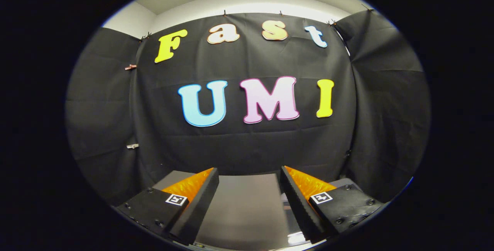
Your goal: Put the clothes into the washing machine and then close the washing machine lid.
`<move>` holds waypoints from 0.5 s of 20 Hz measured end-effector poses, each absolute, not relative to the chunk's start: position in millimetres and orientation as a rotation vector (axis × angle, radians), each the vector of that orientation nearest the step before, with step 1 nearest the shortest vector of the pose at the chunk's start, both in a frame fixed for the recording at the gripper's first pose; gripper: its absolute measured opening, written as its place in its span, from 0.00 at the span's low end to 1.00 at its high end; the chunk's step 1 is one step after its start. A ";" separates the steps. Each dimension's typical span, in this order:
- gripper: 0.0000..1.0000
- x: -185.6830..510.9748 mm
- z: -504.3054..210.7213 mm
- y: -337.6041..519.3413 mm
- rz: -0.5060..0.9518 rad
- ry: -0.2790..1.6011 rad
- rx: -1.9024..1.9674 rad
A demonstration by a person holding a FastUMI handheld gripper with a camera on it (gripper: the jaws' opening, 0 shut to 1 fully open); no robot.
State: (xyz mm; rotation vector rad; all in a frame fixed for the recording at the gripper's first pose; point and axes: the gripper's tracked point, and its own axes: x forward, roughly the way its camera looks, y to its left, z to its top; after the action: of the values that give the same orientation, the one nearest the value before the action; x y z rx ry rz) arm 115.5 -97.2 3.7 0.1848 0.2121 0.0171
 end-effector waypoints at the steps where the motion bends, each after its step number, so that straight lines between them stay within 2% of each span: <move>1: 1.00 114.5 9.0 -73.6 0.027 0.200 0.180; 5: 1.00 107.9 11.8 -15.7 0.088 0.183 0.137; 10: 0.98 106.8 10.4 -6.5 0.079 0.185 0.124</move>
State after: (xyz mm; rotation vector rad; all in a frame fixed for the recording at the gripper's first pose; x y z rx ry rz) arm 106.8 -6.5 10.4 0.1238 0.1854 0.0786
